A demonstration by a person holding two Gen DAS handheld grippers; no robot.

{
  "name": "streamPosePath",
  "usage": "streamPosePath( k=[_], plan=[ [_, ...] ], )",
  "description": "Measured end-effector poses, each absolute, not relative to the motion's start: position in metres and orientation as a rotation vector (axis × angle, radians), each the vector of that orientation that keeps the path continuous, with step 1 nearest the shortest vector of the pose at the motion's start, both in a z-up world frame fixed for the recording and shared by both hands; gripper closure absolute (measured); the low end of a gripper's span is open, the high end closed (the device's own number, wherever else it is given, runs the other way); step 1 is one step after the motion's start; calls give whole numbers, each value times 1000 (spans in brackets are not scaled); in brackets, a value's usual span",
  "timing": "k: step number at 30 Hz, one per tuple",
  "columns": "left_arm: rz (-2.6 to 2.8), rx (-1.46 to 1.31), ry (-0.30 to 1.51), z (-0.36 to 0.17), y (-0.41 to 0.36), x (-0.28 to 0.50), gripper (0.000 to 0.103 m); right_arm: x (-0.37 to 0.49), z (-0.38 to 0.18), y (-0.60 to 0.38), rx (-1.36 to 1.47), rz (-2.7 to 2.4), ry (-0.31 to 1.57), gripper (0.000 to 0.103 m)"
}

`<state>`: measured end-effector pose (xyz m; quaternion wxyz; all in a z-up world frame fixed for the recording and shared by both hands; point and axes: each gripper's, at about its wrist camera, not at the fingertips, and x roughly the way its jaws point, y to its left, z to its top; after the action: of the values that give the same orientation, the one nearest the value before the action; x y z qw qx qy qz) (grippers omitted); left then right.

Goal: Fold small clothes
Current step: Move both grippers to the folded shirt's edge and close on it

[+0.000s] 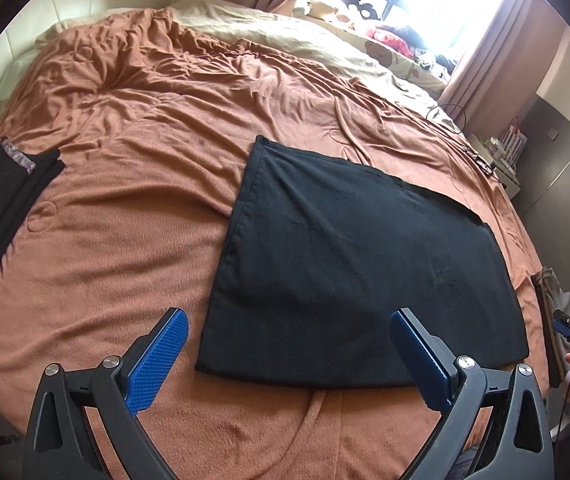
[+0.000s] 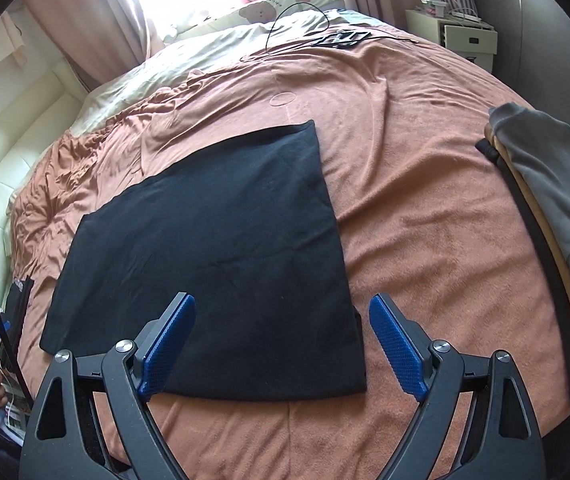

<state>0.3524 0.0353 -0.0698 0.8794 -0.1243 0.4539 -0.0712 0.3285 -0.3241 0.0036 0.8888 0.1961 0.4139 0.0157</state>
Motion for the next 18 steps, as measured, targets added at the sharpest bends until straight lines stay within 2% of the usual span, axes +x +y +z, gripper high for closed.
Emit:
streamPosePath(
  k=[6,9,11,13,16,18],
  plan=[
    [-152,-284,978,-93,47,335,4,311,-18,-332,466,33,882,15],
    [-148,-326,1010,-109,59,331,14,303,-30,-339,513,35,888,15],
    [-142,-354,1029,-117,66,330,26,300,-39,-343,545,44,894,23],
    [-138,-389,1047,-125,73,330,32,299,-49,-344,577,53,914,32],
    [-126,-436,1069,-134,81,330,32,301,-61,-347,622,72,932,43],
    [-131,-470,1072,-138,85,332,33,303,-68,-351,657,79,935,45]
  ],
)
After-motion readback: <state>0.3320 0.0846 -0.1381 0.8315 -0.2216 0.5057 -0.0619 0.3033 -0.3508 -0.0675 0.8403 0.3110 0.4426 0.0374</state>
